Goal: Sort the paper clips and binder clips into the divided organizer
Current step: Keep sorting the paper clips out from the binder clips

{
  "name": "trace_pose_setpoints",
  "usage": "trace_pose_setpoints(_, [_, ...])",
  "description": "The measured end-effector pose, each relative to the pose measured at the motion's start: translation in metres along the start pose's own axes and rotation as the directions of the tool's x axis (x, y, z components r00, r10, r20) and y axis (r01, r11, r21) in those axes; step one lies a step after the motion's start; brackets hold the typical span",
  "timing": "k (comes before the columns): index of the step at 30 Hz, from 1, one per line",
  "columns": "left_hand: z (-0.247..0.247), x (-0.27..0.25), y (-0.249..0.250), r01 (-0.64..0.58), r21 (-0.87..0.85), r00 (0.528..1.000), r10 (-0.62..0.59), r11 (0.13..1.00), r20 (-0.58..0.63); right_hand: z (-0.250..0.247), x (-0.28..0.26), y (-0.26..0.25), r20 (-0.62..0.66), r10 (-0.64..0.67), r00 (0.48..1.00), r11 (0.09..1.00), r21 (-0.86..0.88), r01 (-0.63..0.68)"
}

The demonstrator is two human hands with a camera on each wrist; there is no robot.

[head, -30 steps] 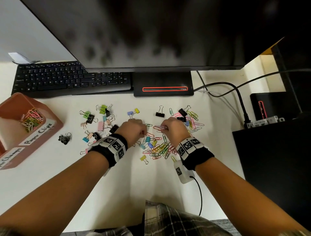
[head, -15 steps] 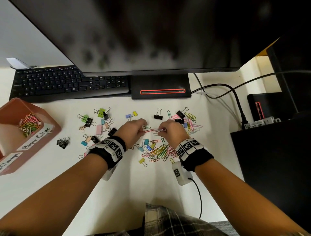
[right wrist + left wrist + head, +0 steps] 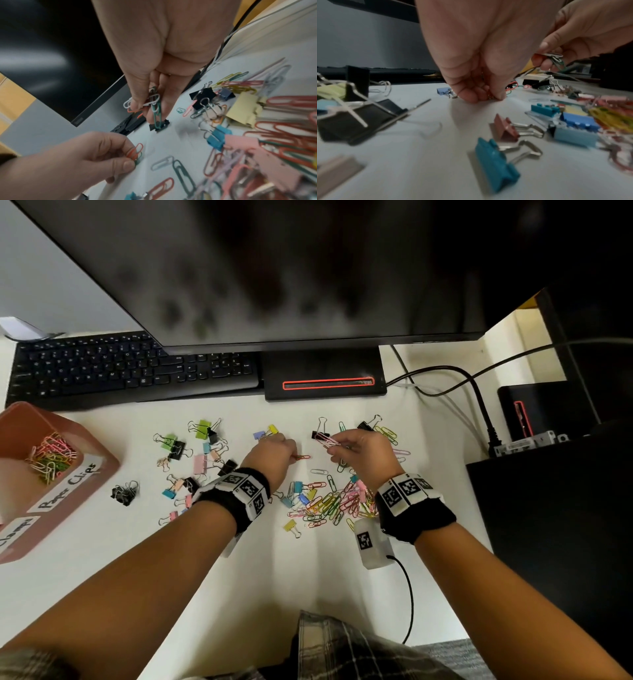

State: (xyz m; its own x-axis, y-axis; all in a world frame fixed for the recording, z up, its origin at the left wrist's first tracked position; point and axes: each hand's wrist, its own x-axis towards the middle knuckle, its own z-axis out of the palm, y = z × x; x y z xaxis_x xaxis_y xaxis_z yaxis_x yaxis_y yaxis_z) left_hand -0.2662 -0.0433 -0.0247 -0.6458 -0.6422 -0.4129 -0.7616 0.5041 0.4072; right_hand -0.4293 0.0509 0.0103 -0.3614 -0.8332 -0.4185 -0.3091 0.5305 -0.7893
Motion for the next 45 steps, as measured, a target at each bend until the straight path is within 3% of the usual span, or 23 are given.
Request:
trace_pose_setpoints(4, [-0.02,-0.029,-0.011,0.009,-0.216,0.985,-0.046,0.976,-0.165,0.009,-0.002,-0.014,-0.012,0.008,1.0,0.994,0.105,-0.006])
trace_pose_setpoints(8, [-0.06,-0.089,-0.05,0.03,-0.326,0.931,-0.145,0.945,-0.334,0.042,-0.006,-0.052,0.026,-0.089,0.996,0.991,0.106,0.085])
trace_pose_setpoints(11, [-0.095,-0.132,-0.101,0.137,-0.365,0.879,-0.283,0.921,-0.384,0.086,-0.004,-0.097,0.108,-0.194,0.975,0.978,0.092,0.185])
trace_pose_setpoints(15, [-0.143,-0.166,-0.171,0.307,-0.39,0.762,-0.47,0.868,-0.446,0.165,0.006,-0.167,0.198,-0.378,0.905,0.923,0.007,0.384])
trace_pose_setpoints(18, [-0.166,-0.172,-0.211,0.404,-0.384,0.727,-0.546,0.83,-0.416,0.228,0.013,-0.216,0.229,-0.445,0.866,0.885,-0.034,0.464])
trace_pose_setpoints(22, [-0.175,-0.174,-0.235,0.439,-0.309,0.767,-0.531,0.844,-0.361,0.285,0.015,-0.252,0.311,-0.382,0.87,0.892,-0.122,0.435])
trace_pose_setpoints(26, [-0.173,-0.187,-0.229,0.234,-0.358,0.79,-0.392,0.904,-0.471,0.279,0.001,-0.247,0.286,-0.422,0.861,0.891,-0.044,0.451])
trace_pose_setpoints(29, [-0.157,-0.188,-0.206,0.111,-0.385,0.846,-0.29,0.916,-0.446,0.241,-0.016,-0.211,0.241,-0.431,0.87,0.893,-0.028,0.45])
trace_pose_setpoints(33, [-0.124,-0.171,-0.152,0.009,-0.366,0.965,-0.104,0.93,-0.241,0.17,-0.034,-0.133,0.203,-0.321,0.925,0.9,-0.239,0.365])
trace_pose_setpoints(35, [-0.102,-0.162,-0.118,-0.024,-0.369,0.992,-0.023,0.929,-0.121,0.132,-0.046,-0.091,0.142,-0.219,0.965,0.918,-0.307,0.253])
trace_pose_setpoints(40, [-0.038,-0.141,-0.045,-0.097,-0.341,0.977,0.154,0.935,0.145,0.059,-0.078,-0.014,0.03,0.003,1.0,0.937,-0.349,0.008])
trace_pose_setpoints(45, [0.013,-0.118,-0.002,-0.035,-0.287,0.976,0.095,0.957,0.198,0.029,-0.084,0.027,0.055,-0.007,0.998,0.937,-0.349,0.026])
